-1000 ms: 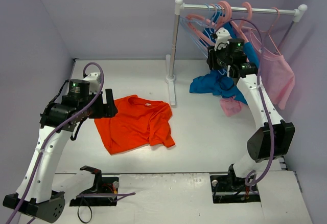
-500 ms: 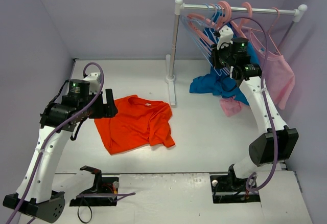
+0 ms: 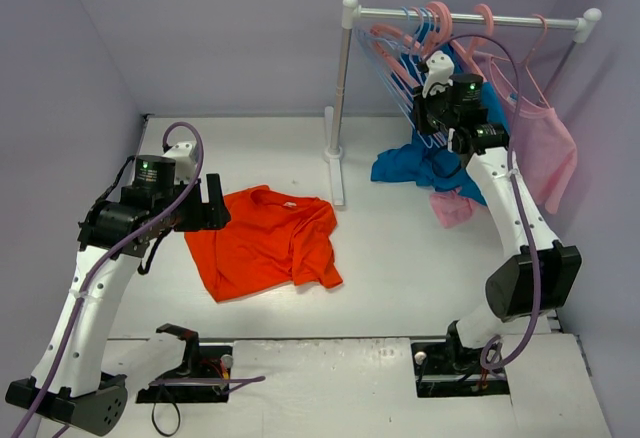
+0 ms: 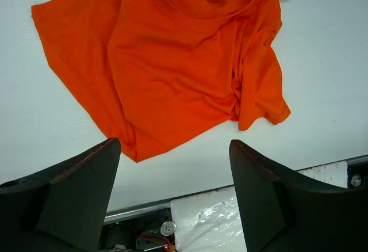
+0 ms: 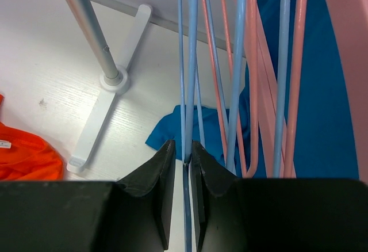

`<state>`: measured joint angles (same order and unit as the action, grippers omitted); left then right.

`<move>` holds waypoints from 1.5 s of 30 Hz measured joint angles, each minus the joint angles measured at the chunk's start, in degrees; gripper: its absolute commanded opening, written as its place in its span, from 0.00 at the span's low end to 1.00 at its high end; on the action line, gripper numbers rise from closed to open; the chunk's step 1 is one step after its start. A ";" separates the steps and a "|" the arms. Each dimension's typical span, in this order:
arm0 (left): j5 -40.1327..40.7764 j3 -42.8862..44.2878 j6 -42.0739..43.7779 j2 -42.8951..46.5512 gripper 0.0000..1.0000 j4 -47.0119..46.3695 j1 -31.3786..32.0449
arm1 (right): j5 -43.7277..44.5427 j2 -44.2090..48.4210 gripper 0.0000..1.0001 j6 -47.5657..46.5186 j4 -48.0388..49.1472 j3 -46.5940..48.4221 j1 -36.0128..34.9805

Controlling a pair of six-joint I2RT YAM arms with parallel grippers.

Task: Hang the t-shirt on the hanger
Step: Pick up the hanger from the clothesline.

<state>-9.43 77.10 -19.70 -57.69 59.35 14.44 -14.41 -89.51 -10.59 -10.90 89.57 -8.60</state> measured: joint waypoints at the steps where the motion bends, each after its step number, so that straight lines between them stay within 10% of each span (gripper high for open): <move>1: 0.00 -0.01 0.00 0.00 0.72 0.00 0.00 | -0.01 -0.26 0.10 0.01 -0.01 0.03 0.00; 27: 0.02 -0.04 -0.07 -2.16 0.72 0.00 0.00 | -1.51 8.21 0.00 0.56 0.00 2.08 -0.07; 45: 5.22 -4.31 -4.02 -10.88 0.71 -3.60 10.59 | -1.83 28.61 0.00 8.61 -1.29 -25.65 -2.22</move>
<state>-4.21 72.79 -23.73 -68.57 55.76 25.02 -16.24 -60.90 -1.98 -12.19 63.92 -10.82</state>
